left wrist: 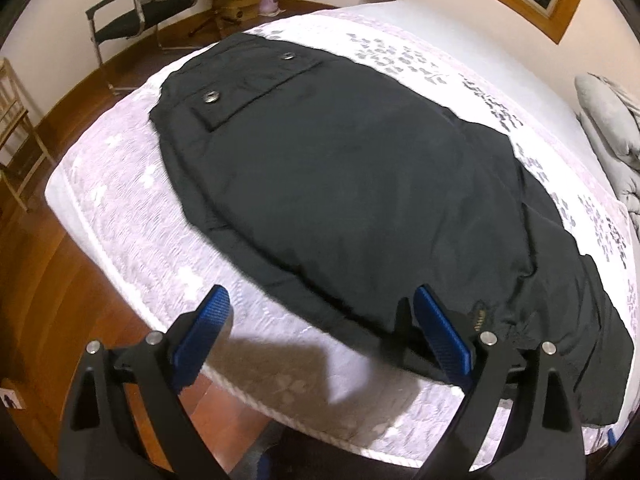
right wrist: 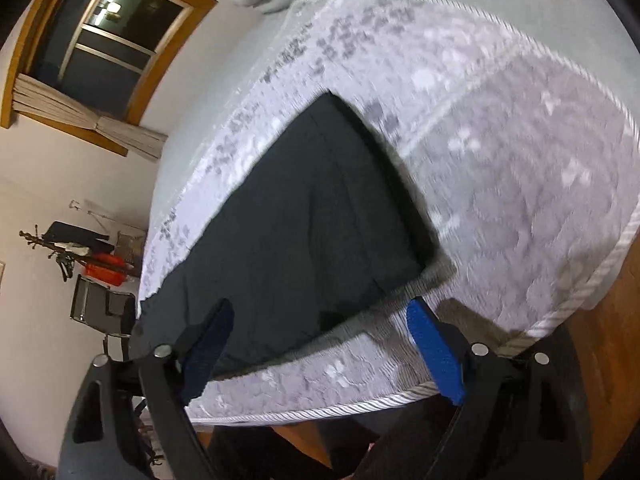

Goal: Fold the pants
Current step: 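Open both grippers and withdraw them from the folded pants, then grasp the stacked leg ends of the pants with the right gripper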

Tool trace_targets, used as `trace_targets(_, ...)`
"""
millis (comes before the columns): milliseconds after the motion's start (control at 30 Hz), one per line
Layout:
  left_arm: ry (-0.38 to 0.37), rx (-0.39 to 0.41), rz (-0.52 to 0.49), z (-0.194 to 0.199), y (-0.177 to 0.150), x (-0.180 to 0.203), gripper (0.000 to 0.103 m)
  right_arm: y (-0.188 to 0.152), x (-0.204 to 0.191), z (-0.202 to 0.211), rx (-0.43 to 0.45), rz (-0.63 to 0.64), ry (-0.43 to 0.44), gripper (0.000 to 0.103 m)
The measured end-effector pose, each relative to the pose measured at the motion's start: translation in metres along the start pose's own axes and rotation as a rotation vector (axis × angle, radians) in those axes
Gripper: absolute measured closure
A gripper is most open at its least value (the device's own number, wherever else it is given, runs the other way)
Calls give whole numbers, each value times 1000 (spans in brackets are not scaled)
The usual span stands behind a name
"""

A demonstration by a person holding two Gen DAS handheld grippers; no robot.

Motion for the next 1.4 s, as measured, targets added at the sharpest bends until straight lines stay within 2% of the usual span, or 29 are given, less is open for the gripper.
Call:
trace_targets(200, -20, -52, 70, -9, -6, -15, 10, 6, 8, -39, 4, -57, 30, 13)
trace_targets(367, -10, -69, 100, -19, -5, -25, 10, 17, 4, -53, 69, -68, 64, 14)
trace_targets(400, -5, -69, 106, -20, -3, -27, 10, 19, 2, -54, 83, -75, 78, 17)
trace_targets(467, 9, -44, 136, -19, 2, -35, 10, 23, -3, -57, 108, -72, 105, 38)
trace_targets(533, 17, -27, 169, -19, 9, -45, 10, 26, -4, -57, 128, -72, 132, 45)
trace_targets(633, 5, -31, 203, -24, 18, -59, 10, 26, 2, -64, 106, -106, 116, 45)
trace_targets(700, -44, -49, 228, -32, 23, -65, 10, 24, 2, -66, 106, -96, 113, 41)
trace_targets(767, -64, -71, 242, -39, 27, -68, 10, 22, 1, -66, 104, -83, 119, 32)
trace_targets(800, -66, -70, 243, -40, 30, -67, 10, 22, -3, -68, 104, -73, 108, 31)
trace_targets(833, -65, -70, 241, -41, 31, -67, 9, 22, -6, -70, 99, -63, 105, 33)
trace_targets(900, -87, -56, 235, -43, 38, -60, 10, 21, -18, -75, 86, -24, 119, 46)
trace_targets(933, -96, -50, 234, -43, 40, -54, 13, 22, -20, -74, 84, -16, 123, 59)
trace_targets(967, -87, -47, 228, -42, 42, -49, 23, 24, -23, -75, 88, -10, 117, 74)
trace_targets(1067, -47, -25, 221, -39, 46, -35, 45, 39, -27, -68, 91, -38, 151, 85)
trace_targets(1167, -58, -20, 211, -35, 50, -22, 69, 53, -34, -56, 114, -23, 156, 88)
trace_targets(1267, -91, -29, 182, -36, 47, 1, 76, 69, -38, -33, 161, 7, 136, 88)
trace_targets(1400, -138, -37, 131, -34, 36, 40, 78, 89, -26, -5, 233, 9, 78, 88)
Point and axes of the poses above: each gripper's, at about its wrist camera, not at the fingertips, and z roughly against the way its jaws point, x to its right, y to its top, the point moved 3 cm from there along -z, roughly the way its jaws point, and after that the axes turned 3 degrees about -z, right-handed, at the moved point
